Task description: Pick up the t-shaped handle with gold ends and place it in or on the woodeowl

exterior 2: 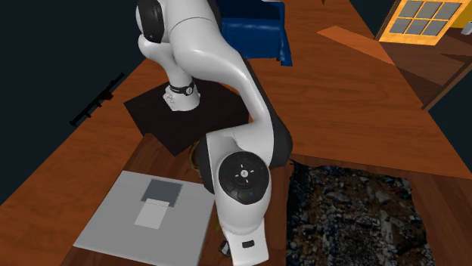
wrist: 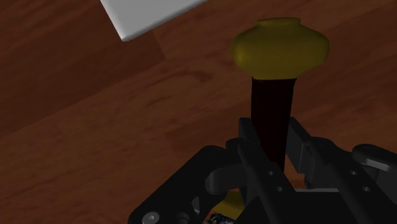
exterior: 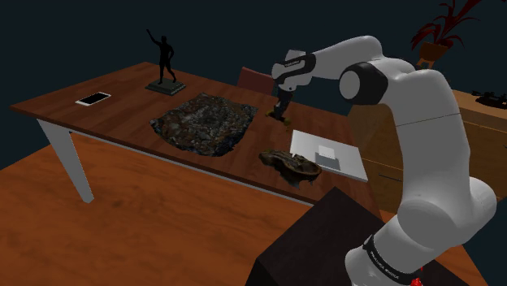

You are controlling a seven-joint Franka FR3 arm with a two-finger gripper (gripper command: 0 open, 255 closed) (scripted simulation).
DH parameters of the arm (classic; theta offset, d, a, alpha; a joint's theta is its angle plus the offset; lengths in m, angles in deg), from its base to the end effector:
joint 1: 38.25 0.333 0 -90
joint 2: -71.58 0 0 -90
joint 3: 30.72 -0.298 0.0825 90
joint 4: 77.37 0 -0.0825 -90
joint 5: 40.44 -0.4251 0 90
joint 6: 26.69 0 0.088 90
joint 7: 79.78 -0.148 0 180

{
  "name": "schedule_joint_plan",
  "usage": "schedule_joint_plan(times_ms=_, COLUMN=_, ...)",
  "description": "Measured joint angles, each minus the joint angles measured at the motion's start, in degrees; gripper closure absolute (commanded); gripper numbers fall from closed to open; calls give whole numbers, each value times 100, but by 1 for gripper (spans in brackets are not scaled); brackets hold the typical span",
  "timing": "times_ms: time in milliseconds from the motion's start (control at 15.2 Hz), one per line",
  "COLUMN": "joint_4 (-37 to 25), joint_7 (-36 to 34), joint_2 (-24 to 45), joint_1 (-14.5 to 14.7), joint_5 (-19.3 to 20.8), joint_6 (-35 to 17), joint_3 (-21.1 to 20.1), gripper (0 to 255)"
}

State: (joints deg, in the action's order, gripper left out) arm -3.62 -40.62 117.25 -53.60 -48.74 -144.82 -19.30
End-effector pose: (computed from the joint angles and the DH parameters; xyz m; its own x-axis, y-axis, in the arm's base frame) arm 0.7028 -0.3100 0.2033 0.9788 0.2040 -0.0149 0.2042 -0.9789 0.0072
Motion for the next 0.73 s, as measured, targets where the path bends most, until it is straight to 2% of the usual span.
schedule_joint_plan(times_ms=726, joint_4=-253, joint_7=-36, joint_2=-340, joint_1=15, joint_5=61, joint_6=588, joint_3=45, gripper=255)
